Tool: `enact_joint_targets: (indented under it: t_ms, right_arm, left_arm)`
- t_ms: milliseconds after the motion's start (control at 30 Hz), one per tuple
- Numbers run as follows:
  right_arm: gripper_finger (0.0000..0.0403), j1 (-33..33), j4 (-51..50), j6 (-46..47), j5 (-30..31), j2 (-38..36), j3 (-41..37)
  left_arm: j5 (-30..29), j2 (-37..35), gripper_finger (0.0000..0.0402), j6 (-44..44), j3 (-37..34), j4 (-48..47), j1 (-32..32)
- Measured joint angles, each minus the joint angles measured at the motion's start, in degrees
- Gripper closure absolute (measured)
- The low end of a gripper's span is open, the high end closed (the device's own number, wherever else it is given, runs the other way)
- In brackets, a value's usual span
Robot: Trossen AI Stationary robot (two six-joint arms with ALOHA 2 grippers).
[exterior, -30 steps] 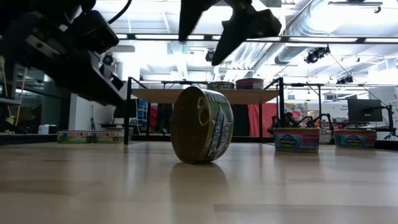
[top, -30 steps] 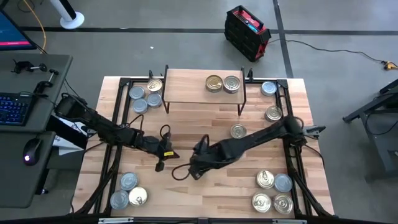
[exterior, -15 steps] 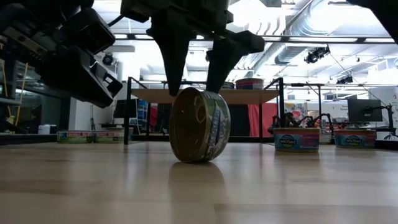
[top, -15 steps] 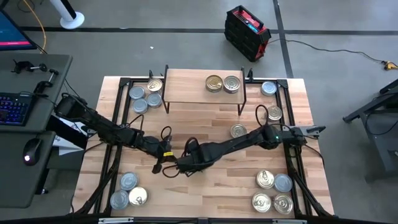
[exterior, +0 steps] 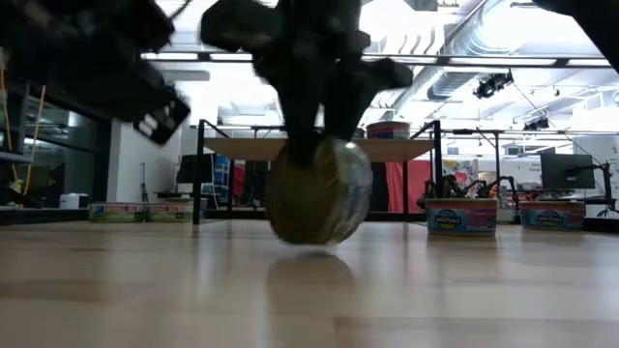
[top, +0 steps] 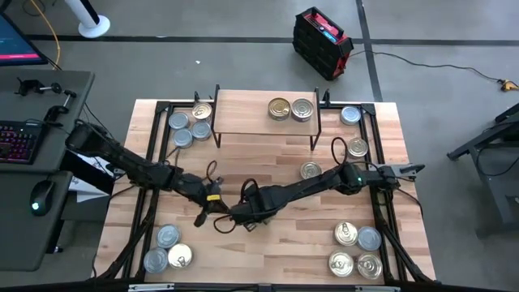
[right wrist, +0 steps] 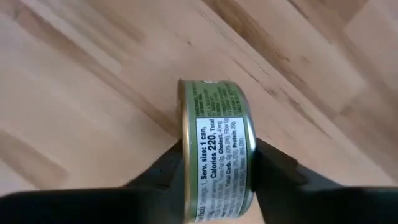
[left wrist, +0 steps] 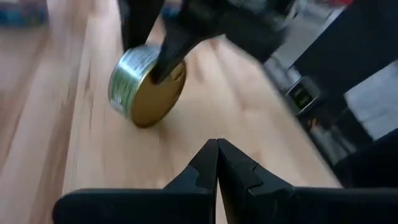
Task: Stack canned seafood by type on shelf
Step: Stack the green tuna can on top of the other green tuna can on the shelf
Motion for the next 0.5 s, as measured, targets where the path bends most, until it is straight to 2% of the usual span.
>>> enact_joint_targets:
  t_ms: [167,267,367,500]
  right_arm:
    - [0.0294,0.17,-9.05,-5.10,0.67,-3.94,-0.01]
    - [0.0294,-0.81,-7.68,-8.41,1.22,-7.69,-4.30]
    - [0.0294,-2.12,-8.58,-8.51,1.44,-13.77,-14.36]
    - [0.0294,-3.24,-1.99,-2.46,-0.46,-27.11,-33.36]
  left_arm:
    - [-5.46,-10.42,0.0402,2.08,0.00,-6.25,0.04]
    - [-9.40,-16.22,0.0401,2.49,0.00,-12.44,0.07]
    - [-12.04,-20.78,0.0402,1.25,-0.01,-18.23,-0.26]
    - [-15.19,-24.21,0.0402,-0.09,-0.02,-22.01,-1.64]
